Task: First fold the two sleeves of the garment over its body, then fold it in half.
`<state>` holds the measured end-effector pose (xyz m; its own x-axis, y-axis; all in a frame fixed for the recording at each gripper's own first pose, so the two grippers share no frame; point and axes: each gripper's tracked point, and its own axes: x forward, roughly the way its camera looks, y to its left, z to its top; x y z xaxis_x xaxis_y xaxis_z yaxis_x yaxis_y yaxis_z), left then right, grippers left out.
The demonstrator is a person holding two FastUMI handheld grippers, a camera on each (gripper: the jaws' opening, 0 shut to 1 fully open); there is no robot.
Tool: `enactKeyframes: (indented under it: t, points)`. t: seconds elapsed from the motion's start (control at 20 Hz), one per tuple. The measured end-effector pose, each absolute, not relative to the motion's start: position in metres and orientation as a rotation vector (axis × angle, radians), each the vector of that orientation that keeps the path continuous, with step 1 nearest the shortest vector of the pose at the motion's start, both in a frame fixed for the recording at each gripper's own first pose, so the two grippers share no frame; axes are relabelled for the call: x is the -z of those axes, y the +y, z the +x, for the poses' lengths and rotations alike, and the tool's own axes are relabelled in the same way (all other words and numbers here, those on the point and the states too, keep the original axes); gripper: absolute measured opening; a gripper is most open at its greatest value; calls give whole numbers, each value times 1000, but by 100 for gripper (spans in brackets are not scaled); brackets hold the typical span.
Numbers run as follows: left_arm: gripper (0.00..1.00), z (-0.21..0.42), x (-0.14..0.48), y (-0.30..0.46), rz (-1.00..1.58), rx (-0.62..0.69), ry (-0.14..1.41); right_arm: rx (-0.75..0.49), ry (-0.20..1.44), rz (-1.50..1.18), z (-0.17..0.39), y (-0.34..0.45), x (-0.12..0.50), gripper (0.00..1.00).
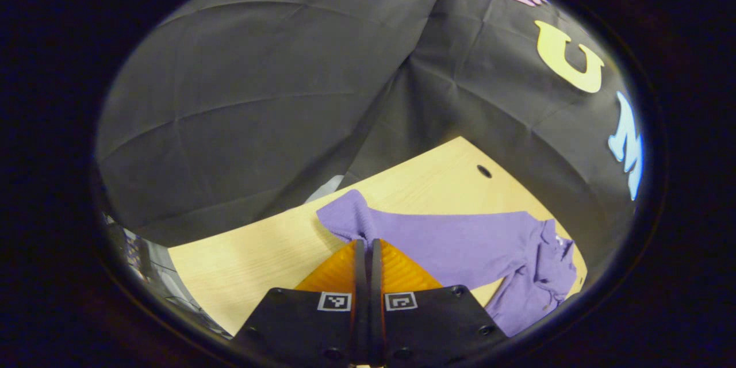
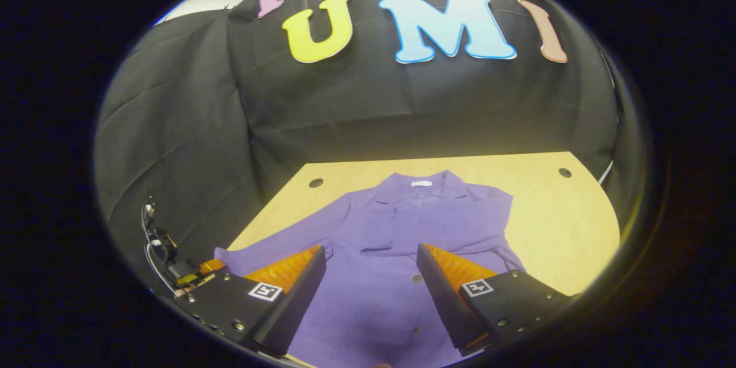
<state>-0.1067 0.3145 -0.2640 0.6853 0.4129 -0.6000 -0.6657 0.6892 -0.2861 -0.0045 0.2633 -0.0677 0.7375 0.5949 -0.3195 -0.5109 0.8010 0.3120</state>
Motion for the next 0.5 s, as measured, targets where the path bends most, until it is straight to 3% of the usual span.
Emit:
enactKeyframes:
  t: [0.5]
  points:
    - [7,-3,176,166,-480,-346,451,-510,392,191,13,180,83,97]
